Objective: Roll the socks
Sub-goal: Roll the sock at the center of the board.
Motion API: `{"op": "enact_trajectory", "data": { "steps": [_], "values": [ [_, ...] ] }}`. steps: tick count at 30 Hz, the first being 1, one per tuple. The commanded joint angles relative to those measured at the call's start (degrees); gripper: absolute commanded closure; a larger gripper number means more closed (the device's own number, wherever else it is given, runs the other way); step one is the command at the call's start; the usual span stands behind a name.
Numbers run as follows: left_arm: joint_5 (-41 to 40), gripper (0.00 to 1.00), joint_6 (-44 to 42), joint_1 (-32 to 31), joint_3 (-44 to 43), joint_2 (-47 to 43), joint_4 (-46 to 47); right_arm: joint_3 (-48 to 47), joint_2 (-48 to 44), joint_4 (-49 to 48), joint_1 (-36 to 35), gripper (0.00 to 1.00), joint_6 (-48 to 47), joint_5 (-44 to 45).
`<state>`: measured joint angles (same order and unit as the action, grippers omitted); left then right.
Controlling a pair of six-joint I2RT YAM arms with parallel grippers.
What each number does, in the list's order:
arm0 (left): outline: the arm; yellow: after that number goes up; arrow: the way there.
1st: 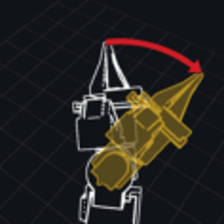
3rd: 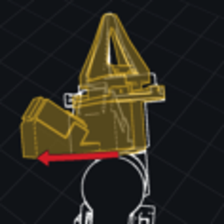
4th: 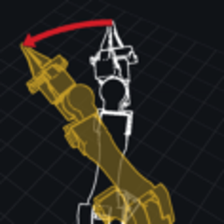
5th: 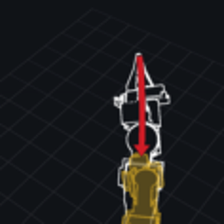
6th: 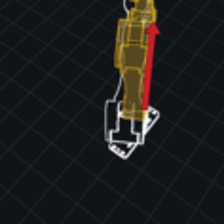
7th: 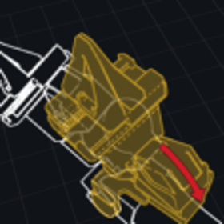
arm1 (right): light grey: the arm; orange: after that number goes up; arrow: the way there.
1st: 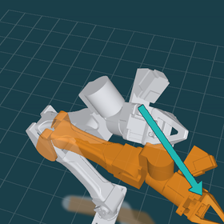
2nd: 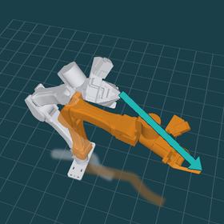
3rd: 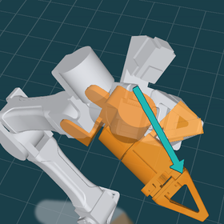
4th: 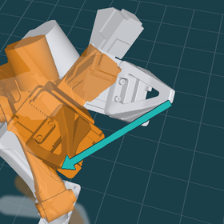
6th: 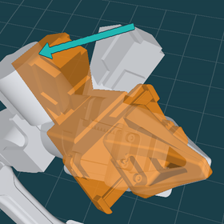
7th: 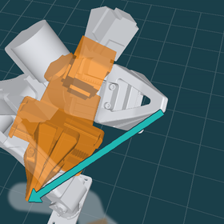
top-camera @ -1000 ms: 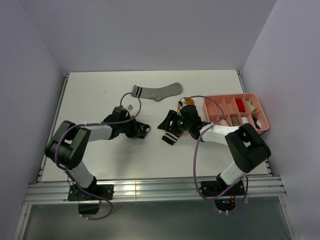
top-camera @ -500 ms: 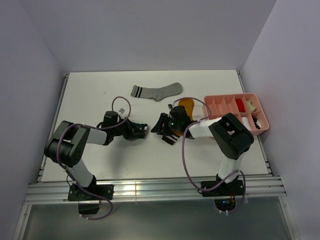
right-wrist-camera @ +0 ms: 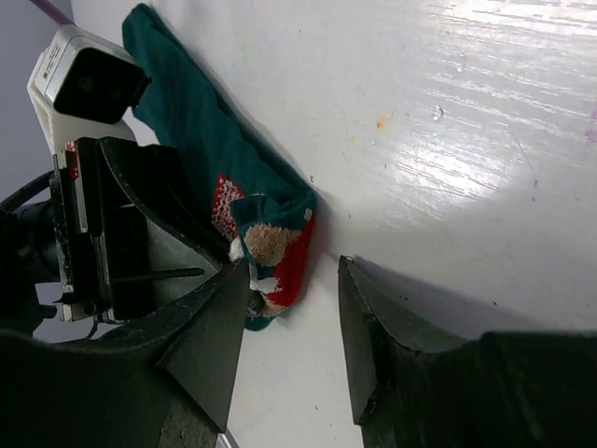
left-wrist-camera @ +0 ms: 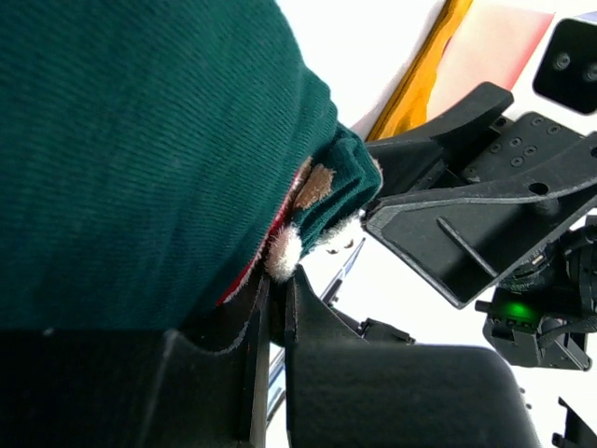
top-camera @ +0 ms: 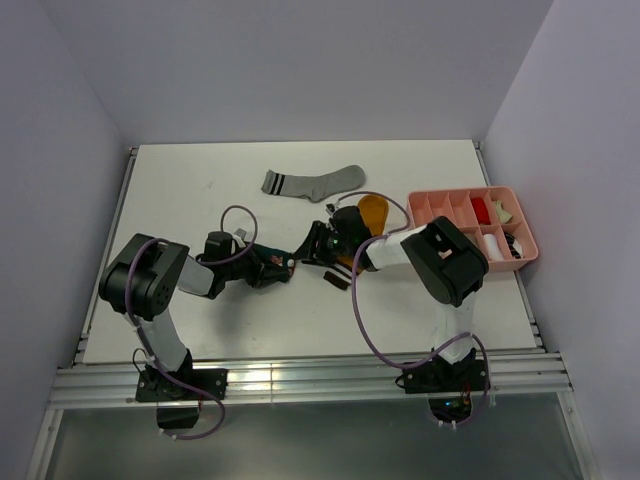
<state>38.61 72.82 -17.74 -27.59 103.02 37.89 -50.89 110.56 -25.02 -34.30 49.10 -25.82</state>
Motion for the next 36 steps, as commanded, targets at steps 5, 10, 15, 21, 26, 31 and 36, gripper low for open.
{"op": "enact_trajectory", "data": {
  "steps": [5, 10, 15, 21, 26, 31, 36],
  "values": [
    [1.82, 0.99, 0.92, 0.86, 0.17, 1.04, 2.45, -1.4, 4.04, 3.39, -1.46, 0.51, -0.76, 0.16],
    [2.96, 0.99, 0.92, 1.04, -0.27, 2.36, 2.89, -2.63, 6.42, 3.92, -2.17, 0.52, -0.85, -0.72],
    [3.49, 0.99, 0.05, 1.21, -0.44, 2.88, 1.84, -3.25, 8.43, 3.48, -2.52, 0.54, -0.5, -1.42],
    [3.93, 0.99, -1.27, 1.3, -1.23, 3.24, 0.17, -2.99, 10.2, 1.99, -2.61, 0.7, 0.2, -1.77],
    [3.14, 0.99, -3.64, 1.3, -2.37, 2.36, -3.69, -3.16, 6.87, 5.5, -2.61, 0.96, -1.64, 0.86],
    [-1.07, 0.96, -12.33, 0.69, -5.97, -1.94, -14.75, -4.21, 2.47, 12.86, -2.7, 1.0, -3.4, 4.8],
    [-8.36, 0.64, -21.21, -1.16, -10.46, -8.43, -27.32, -8.07, -0.35, 22.72, -2.61, 1.0, -3.49, 8.51]
  ]
}}
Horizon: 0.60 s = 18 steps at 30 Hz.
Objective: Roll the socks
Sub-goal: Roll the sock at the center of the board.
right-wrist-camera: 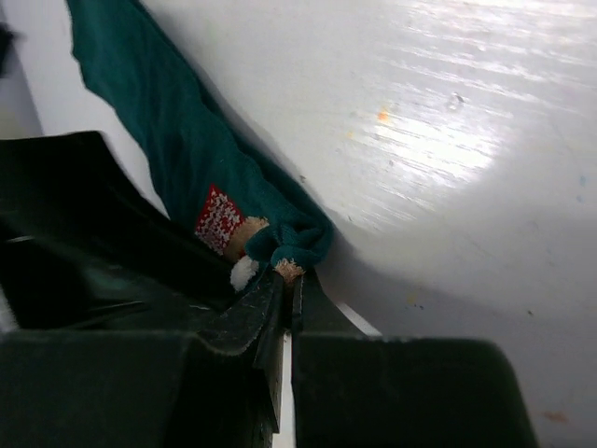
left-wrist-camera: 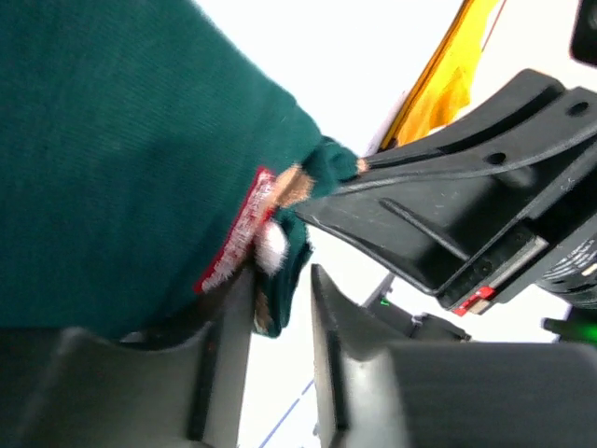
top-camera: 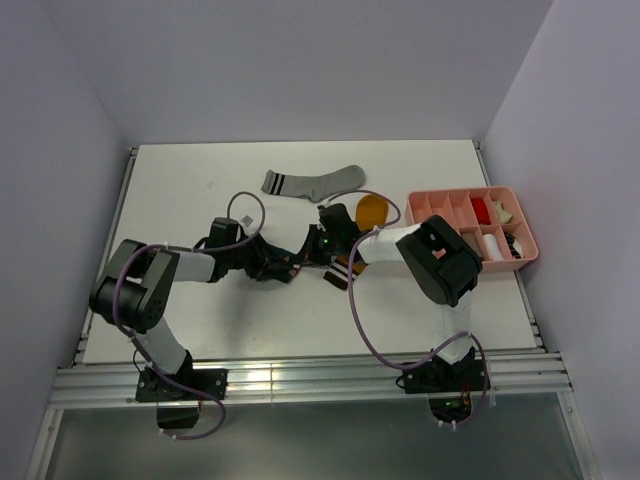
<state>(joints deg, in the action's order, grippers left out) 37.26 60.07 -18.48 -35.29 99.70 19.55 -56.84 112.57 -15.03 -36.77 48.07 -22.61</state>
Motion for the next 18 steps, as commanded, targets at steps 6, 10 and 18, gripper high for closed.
{"op": "enact_trajectory", "data": {
  "steps": [6, 10, 18],
  "values": [
    [-19.57, 0.42, -16.46, -4.1, -6.37, -12.49, -17.61, -6.6, -1.57, 22.49, -0.49, 1.0, -0.7, 7.22],
    [-30.82, 0.4, -21.92, -10.85, -6.9, -17.25, -19.38, -9.6, -0.43, 28.72, -0.67, 1.0, 0.0, 8.37],
    [-52.71, 0.48, -32.12, -27.73, -6.46, -19.46, -18.14, -13.74, 1.59, 33.22, -0.93, 1.0, 0.88, 7.15]
  ]
}}
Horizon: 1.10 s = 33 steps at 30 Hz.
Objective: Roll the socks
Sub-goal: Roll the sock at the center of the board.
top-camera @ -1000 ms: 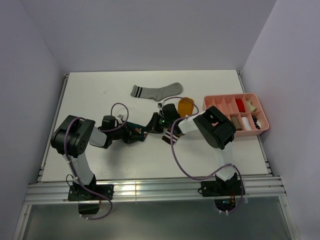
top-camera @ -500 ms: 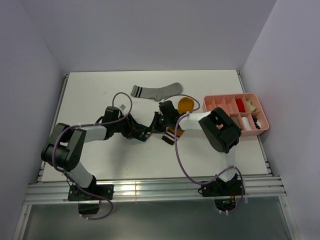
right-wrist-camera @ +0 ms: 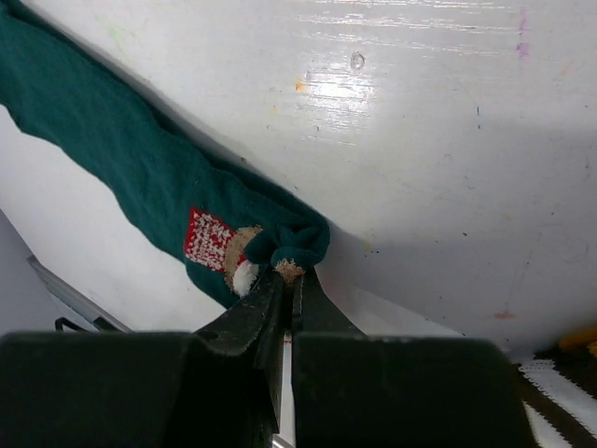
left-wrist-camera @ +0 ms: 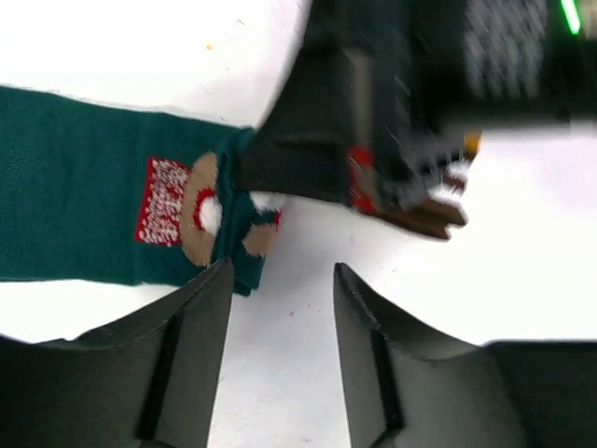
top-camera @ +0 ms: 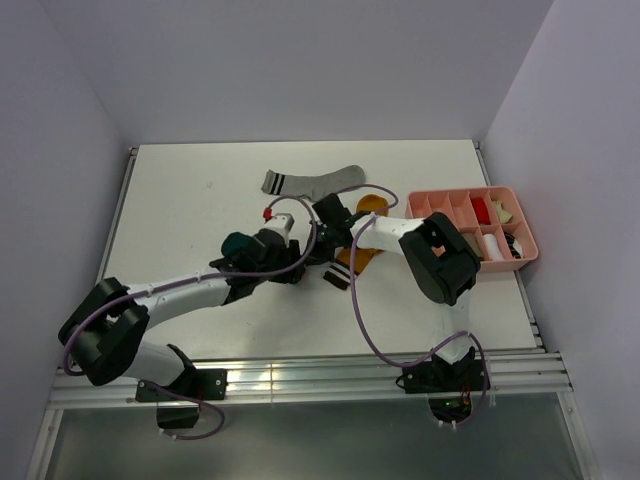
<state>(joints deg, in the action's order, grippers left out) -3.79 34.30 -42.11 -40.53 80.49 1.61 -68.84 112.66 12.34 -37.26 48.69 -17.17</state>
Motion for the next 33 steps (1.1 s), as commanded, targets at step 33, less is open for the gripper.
{"op": "enact_trajectory", "data": {
  "steps": [33],
  "values": [
    [-29.6, 0.65, -14.79, -18.18, -6.48, 17.15, -1.43, -1.91, 3.79, 3.13, -0.27, 1.0, -0.96, -2.96]
  ]
}}
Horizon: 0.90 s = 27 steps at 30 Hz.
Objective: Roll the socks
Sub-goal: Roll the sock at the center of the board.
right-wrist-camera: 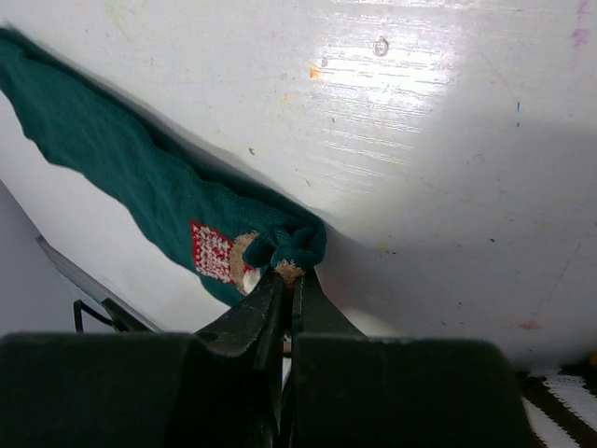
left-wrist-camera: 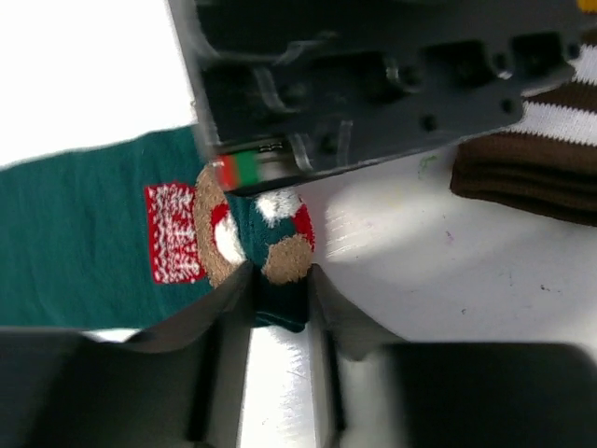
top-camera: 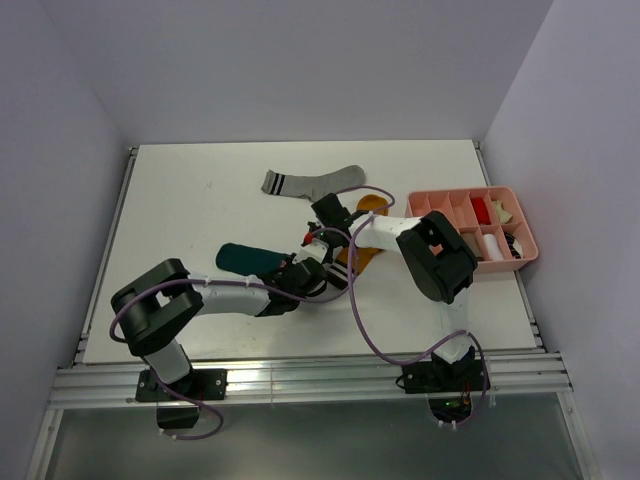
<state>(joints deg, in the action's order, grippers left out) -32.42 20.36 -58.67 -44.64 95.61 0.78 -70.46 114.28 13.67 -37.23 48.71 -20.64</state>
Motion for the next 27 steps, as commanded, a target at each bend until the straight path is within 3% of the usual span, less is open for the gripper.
{"op": "enact_trajectory", "data": {
  "steps": [1, 5, 8, 9, 16, 17, 20, 27],
  "values": [
    [-1.41, 0.69, -0.59, -1.79, -2.47, 2.56, -2.6, -0.3, 2.0, 1.71, -0.3, 1.0, -0.98, 0.43],
    [-1.77, 0.82, 0.64, -2.32, -2.73, 4.4, -3.85, 0.93, 1.12, -0.22, -0.12, 1.0, -0.63, -0.54],
    [-1.33, 0.97, 1.43, -2.32, -2.64, 3.88, -4.2, 2.95, -0.28, -2.77, 0.23, 1.0, -0.11, -1.33],
    [-0.98, 0.99, 1.7, -2.23, -2.56, 3.62, -4.2, 3.65, -1.42, -4.77, 0.67, 0.95, 0.16, -2.02],
    [7.36, 0.99, 8.54, 1.45, -0.1, -2.78, -3.5, 10.68, -8.1, -15.06, 3.3, 0.62, 1.92, -3.35],
    [10.51, 0.99, 9.51, 3.37, 1.04, -3.58, -2.72, 11.3, -8.89, -16.9, 3.57, 0.54, 2.18, -3.35],
    [18.41, 0.99, 13.64, 7.94, 3.67, -6.66, -1.31, 13.94, -12.4, -21.03, 4.01, 0.43, 3.06, -3.18],
    [31.89, 0.99, 23.57, 18.5, 10.62, -10.71, 7.39, 19.04, -16.98, -27.03, 4.54, 0.37, 3.85, -0.71]
  ]
}}
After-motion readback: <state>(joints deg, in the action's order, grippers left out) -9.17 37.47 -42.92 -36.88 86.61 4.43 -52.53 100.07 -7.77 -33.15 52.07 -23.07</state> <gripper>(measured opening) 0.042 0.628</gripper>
